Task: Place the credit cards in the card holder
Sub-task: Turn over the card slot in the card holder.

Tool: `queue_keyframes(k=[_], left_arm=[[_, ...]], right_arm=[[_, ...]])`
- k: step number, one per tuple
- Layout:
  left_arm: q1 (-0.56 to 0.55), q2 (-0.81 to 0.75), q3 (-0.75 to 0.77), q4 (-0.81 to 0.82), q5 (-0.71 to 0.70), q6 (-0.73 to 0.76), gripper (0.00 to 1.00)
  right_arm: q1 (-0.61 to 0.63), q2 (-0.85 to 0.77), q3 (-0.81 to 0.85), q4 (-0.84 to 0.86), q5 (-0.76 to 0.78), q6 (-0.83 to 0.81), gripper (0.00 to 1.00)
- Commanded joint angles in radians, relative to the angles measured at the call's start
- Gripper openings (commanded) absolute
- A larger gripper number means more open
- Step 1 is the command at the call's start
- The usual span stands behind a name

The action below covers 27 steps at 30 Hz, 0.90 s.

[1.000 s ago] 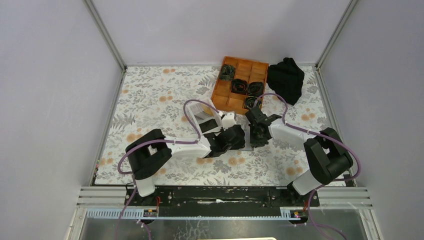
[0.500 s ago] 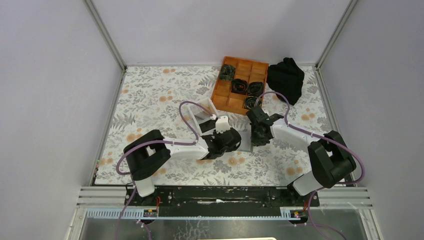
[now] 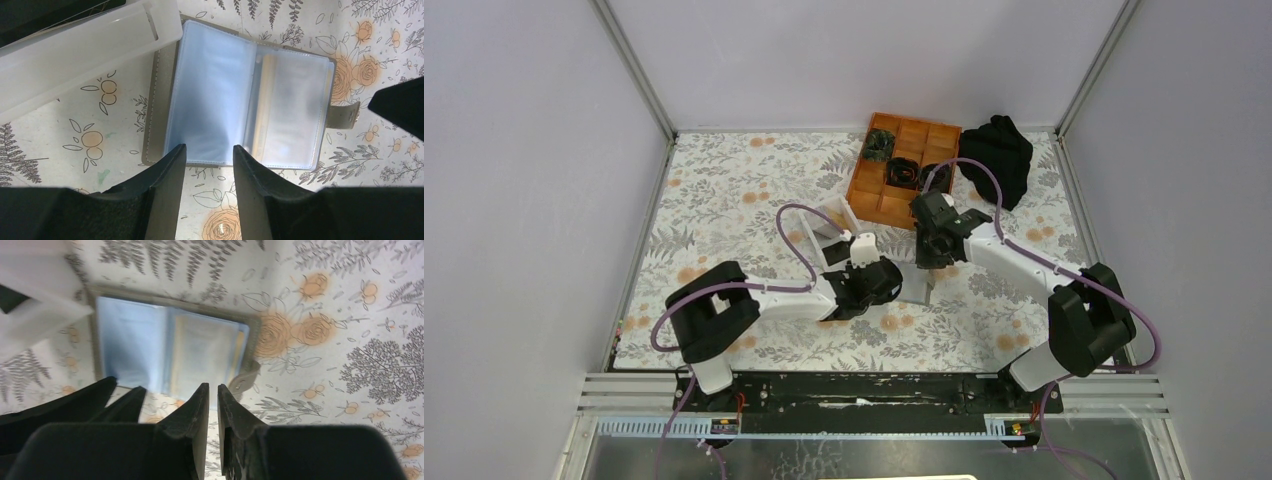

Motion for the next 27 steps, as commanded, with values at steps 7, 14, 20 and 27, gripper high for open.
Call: queue_keyframes(k=[7, 14, 20, 27], left_arm=[[0.001, -0.076, -0.03, -0.014, -0.047, -0.006, 0.46], [0.002, -0.122, -0.034, -0.034, -0.065, -0.006, 0.47], [0.007, -0.167, -0.036, -0.065, -0.089, -0.009, 0.46], [0.04, -0.252, -0.029, -0.123, -0.157, -0.011, 0.49]], right_arm=[[0.071, 0.077, 0.141, 0.001, -0.012, -0.004, 0.19], [0.076, 0.124, 0.132, 0.037, -0.047, 0.005, 0.19], [0.084, 0.142, 0.122, 0.063, -0.069, 0.009, 0.19], [0.09, 0.193, 0.12, 0.083, -0.084, 0.011, 0.19]])
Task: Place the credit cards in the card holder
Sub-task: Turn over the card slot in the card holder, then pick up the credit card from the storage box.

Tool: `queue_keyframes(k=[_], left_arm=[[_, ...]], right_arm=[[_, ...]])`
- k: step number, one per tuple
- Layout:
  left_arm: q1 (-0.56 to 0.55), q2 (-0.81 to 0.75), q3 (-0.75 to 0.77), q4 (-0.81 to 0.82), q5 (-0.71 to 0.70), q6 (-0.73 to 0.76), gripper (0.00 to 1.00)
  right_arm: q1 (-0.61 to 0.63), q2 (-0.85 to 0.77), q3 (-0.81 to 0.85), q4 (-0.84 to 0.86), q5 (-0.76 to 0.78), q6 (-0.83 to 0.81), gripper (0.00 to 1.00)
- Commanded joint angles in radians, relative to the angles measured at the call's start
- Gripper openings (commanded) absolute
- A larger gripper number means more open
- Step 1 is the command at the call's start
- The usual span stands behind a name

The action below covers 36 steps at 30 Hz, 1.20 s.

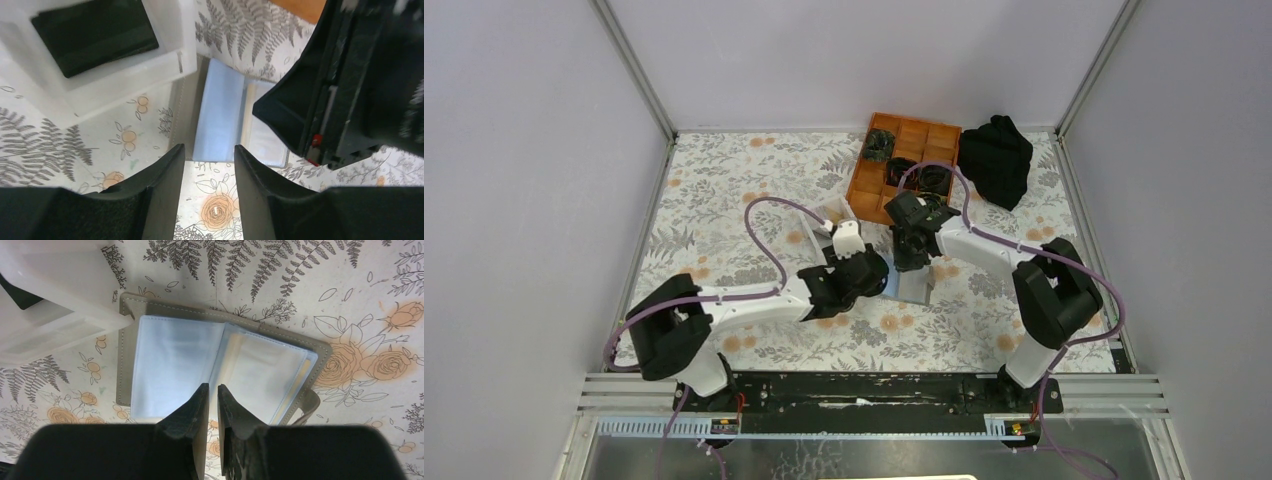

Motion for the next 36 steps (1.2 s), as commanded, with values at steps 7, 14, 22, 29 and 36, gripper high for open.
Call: queue_keyframes(k=[7, 14, 22, 29, 36], left_arm=[[0.175, -0.146, 0.021, -0.088, -0.093, 0.001, 0.58], [0.342, -0.091, 0.164, -0.169, -0.021, 0.125, 0.61], [0.438, -0.036, 0.257, -0.265, -0.003, 0.164, 0.61], [0.479, -0.117, 0.189, -0.275, 0.001, 0.097, 0.61], [0.49, -0.22, 0.075, -0.276, 0.007, 0.014, 0.6]], right_arm=[[0.016, 0.03, 0.027, 0.029, -0.025, -0.001, 0.2], [0.016, 0.03, 0.046, 0.022, -0.013, -0.019, 0.24], [0.016, 0.02, 0.142, -0.032, 0.029, -0.067, 0.31], [0.018, 0.086, 0.348, -0.071, -0.013, -0.124, 0.41], [0.037, 0.259, 0.659, -0.121, -0.09, -0.176, 0.48]])
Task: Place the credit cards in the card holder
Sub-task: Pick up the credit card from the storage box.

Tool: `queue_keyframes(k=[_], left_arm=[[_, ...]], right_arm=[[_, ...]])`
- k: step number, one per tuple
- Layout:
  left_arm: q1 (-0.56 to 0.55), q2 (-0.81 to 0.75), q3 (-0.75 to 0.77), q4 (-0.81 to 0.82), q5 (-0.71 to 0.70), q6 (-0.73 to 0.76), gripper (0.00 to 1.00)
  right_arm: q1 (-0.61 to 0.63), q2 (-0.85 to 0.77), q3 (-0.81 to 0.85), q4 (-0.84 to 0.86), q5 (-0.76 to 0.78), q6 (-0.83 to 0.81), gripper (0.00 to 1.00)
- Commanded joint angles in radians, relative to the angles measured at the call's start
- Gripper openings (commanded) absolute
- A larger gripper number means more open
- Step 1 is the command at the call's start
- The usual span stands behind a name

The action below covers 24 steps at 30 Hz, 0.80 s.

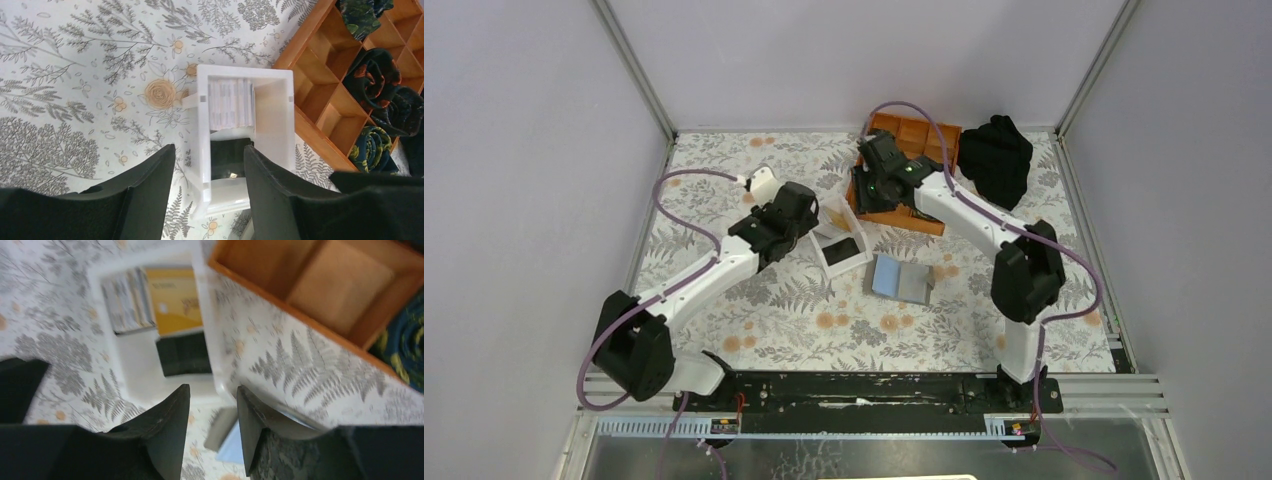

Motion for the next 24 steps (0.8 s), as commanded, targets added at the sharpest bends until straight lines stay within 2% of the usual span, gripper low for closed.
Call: queue_keyframes(k=[1, 6, 10, 24], left_arm=[[0.009, -0.067, -0.07, -0.02, 0.002, -0.069, 0.6], [0.012, -0.113, -0.134, -0.017, 0.018, -0.108, 0.6], [0.012, -0.157, -0.177, -0.005, 0.029, -0.132, 0.6], [0.014, -0.2, -0.225, 0.035, 0.058, -0.134, 0.59]], right_arm=[[0.032, 0.11, 0.21, -0.056, -0.058, -0.059, 0.48], [0.05, 0.237, 0.388, -0.102, -0.082, -0.068, 0.49], [0.053, 0.31, 0.461, -0.115, -0.109, -0.063, 0.5], [0.057, 0.412, 0.486, -0.074, -0.185, -0.048, 0.55]])
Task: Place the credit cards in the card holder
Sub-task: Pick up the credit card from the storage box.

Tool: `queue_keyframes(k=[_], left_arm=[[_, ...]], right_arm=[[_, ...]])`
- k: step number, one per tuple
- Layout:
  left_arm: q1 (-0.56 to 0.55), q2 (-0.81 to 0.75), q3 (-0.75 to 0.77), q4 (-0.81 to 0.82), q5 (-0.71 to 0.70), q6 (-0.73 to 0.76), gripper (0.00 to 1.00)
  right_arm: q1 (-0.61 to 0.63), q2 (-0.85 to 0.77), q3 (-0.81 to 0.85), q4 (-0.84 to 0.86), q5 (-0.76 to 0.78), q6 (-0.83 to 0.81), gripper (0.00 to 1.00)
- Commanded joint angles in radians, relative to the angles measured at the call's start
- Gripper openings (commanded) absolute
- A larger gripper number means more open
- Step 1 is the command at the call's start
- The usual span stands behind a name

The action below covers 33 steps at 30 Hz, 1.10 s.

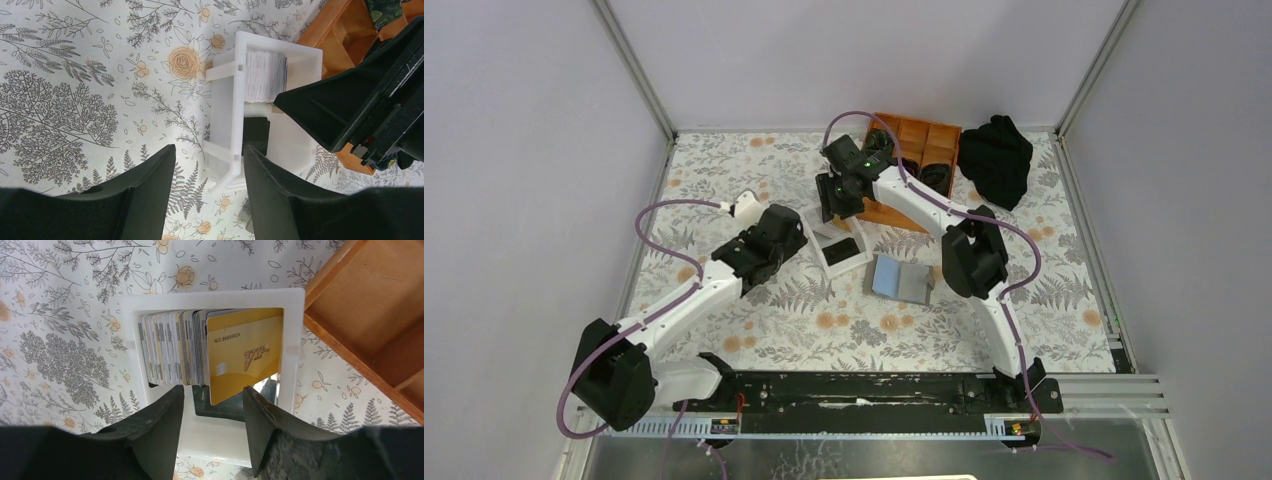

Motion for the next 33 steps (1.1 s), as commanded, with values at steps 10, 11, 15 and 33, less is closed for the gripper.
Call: queue_keyframes(k=[10, 11, 15, 33], left_arm=[[0.012, 0.034, -0.033, 0.094, 0.026, 0.005, 0.58], [0.013, 0.045, -0.033, 0.1, 0.026, 0.008, 0.58], [0.015, 0.092, -0.036, 0.117, 0.02, 0.011, 0.55], [0.054, 0.286, -0.018, 0.223, 0.076, 0.05, 0.46]], right_arm=[[-0.019, 0.019, -0.007, 0.073, -0.135, 0.026, 0.57], [-0.023, 0.02, -0.011, 0.08, -0.142, 0.029, 0.56], [-0.031, 0.025, -0.016, 0.087, -0.156, 0.033, 0.56], [-0.044, 0.053, -0.02, 0.081, -0.186, 0.029, 0.54]])
